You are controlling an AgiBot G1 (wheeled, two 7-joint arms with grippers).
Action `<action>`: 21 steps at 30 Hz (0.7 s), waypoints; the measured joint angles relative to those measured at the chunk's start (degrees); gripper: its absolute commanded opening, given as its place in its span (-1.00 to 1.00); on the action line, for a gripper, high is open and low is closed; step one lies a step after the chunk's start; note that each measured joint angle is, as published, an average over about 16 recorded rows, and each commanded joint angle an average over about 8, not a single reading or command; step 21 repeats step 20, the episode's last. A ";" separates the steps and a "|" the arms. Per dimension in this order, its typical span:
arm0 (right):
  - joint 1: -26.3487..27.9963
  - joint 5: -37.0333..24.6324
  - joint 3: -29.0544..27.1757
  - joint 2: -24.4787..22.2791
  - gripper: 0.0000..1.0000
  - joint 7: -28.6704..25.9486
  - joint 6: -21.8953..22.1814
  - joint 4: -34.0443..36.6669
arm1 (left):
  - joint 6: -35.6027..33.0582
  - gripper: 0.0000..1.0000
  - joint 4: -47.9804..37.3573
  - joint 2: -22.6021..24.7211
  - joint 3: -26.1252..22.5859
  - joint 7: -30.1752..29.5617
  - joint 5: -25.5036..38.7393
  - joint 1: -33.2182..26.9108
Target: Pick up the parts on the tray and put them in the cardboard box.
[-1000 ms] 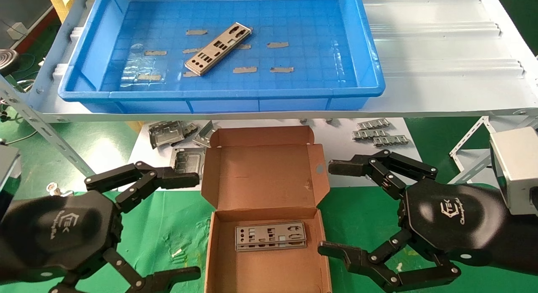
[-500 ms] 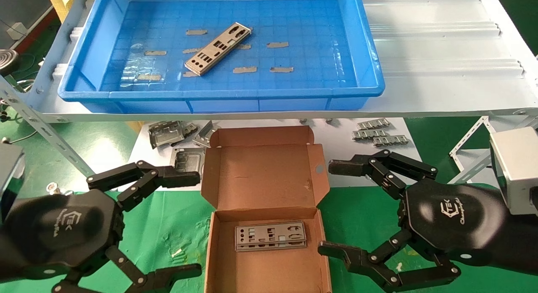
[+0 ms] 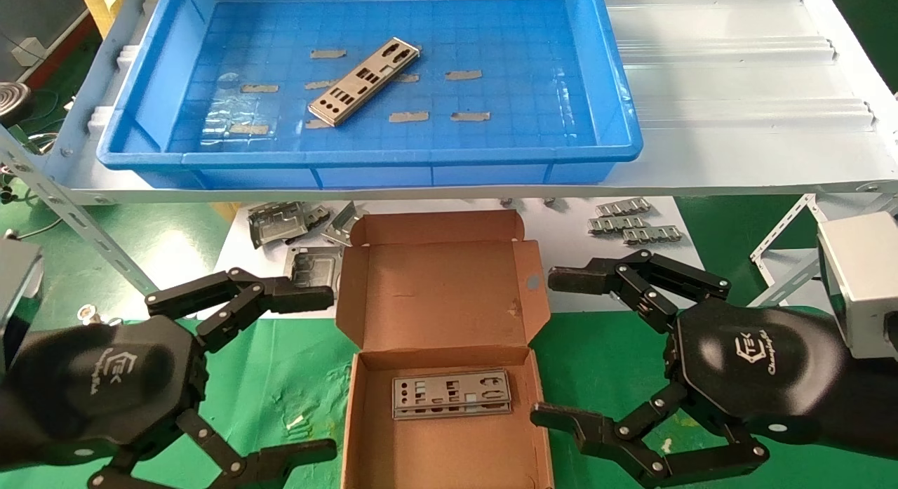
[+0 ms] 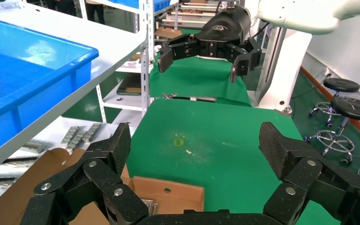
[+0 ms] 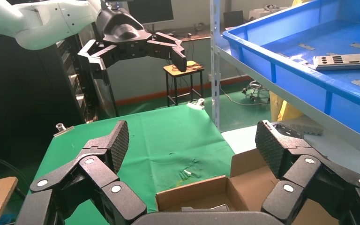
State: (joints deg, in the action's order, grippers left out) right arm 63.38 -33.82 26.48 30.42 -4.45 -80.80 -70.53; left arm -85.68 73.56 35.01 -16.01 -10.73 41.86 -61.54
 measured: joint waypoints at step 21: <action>0.00 0.00 0.00 0.00 1.00 0.00 0.00 0.00 | -0.01 1.00 -0.08 0.06 -0.05 0.04 0.04 -0.05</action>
